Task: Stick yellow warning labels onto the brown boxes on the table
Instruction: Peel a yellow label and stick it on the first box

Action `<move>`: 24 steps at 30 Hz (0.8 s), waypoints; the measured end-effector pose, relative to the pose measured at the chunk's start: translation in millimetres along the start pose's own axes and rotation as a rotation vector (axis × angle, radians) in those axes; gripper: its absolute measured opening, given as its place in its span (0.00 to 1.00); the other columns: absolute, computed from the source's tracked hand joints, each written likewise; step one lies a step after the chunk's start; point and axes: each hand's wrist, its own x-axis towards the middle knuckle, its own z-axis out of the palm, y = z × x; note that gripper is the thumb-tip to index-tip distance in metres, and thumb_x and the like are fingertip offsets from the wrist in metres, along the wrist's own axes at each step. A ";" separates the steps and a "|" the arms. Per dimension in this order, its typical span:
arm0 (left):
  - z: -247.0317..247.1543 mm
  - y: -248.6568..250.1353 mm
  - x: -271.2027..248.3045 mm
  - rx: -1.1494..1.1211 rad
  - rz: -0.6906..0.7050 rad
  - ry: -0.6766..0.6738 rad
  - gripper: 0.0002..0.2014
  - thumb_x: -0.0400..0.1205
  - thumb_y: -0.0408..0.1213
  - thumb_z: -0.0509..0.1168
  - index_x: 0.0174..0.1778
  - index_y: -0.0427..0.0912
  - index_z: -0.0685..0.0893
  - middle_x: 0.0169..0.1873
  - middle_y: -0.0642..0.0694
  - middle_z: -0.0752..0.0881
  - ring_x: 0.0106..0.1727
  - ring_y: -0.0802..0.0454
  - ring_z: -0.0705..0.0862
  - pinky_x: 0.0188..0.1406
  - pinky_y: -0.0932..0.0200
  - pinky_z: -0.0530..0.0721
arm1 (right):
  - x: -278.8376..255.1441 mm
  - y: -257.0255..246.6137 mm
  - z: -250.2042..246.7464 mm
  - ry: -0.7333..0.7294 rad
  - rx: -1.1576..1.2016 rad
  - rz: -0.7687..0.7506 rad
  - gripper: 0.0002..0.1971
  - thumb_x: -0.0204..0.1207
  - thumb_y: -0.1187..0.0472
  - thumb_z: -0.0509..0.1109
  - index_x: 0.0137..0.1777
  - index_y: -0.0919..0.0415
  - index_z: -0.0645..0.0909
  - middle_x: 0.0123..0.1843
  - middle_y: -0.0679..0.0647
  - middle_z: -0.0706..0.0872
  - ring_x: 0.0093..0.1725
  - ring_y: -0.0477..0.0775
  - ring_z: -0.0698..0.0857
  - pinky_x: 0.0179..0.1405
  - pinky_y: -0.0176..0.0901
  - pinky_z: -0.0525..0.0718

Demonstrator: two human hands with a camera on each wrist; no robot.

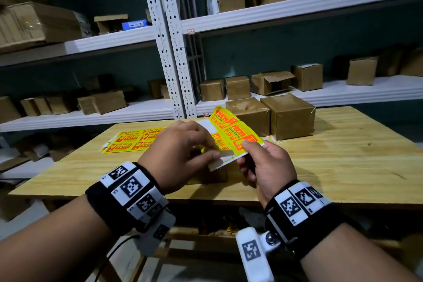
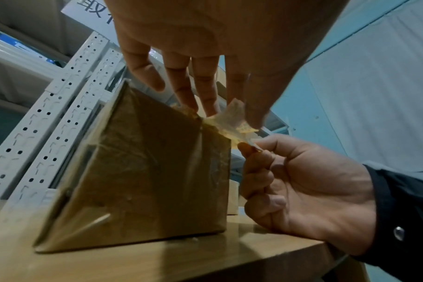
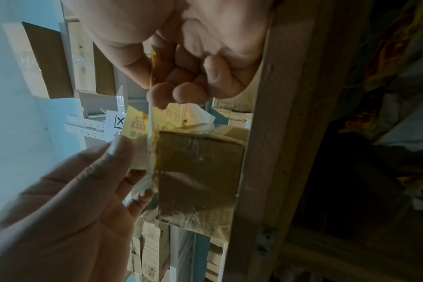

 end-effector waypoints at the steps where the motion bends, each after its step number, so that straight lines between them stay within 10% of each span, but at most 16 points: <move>1: -0.2 1.2 1.9 -0.034 -0.048 0.014 0.12 0.80 0.56 0.71 0.46 0.52 0.93 0.44 0.56 0.90 0.48 0.56 0.88 0.50 0.48 0.87 | 0.4 0.5 -0.5 0.008 0.000 -0.005 0.12 0.81 0.60 0.71 0.36 0.60 0.80 0.23 0.53 0.85 0.17 0.46 0.74 0.14 0.33 0.65; 5: -6.8 3.9 13.3 -0.268 -0.380 0.168 0.07 0.82 0.41 0.75 0.38 0.48 0.90 0.31 0.53 0.90 0.27 0.66 0.83 0.29 0.72 0.80 | 2.8 4.5 -0.7 0.041 0.017 -0.024 0.12 0.77 0.58 0.73 0.32 0.57 0.80 0.21 0.51 0.83 0.19 0.49 0.74 0.14 0.34 0.66; 11: -23.5 -1.2 27.4 -0.806 -0.602 0.357 0.09 0.85 0.32 0.70 0.40 0.35 0.87 0.32 0.42 0.93 0.34 0.48 0.92 0.32 0.45 0.94 | 9.3 9.5 -2.1 0.100 0.008 0.002 0.10 0.65 0.50 0.70 0.34 0.57 0.80 0.20 0.50 0.79 0.19 0.52 0.73 0.16 0.34 0.65; 24: -27.8 -16.7 37.3 -0.885 -0.669 0.469 0.07 0.86 0.35 0.70 0.43 0.37 0.87 0.42 0.34 0.91 0.35 0.44 0.90 0.25 0.57 0.88 | 15.0 9.4 -3.4 0.171 -0.007 0.059 0.08 0.69 0.55 0.70 0.33 0.58 0.78 0.18 0.52 0.77 0.19 0.55 0.73 0.22 0.39 0.67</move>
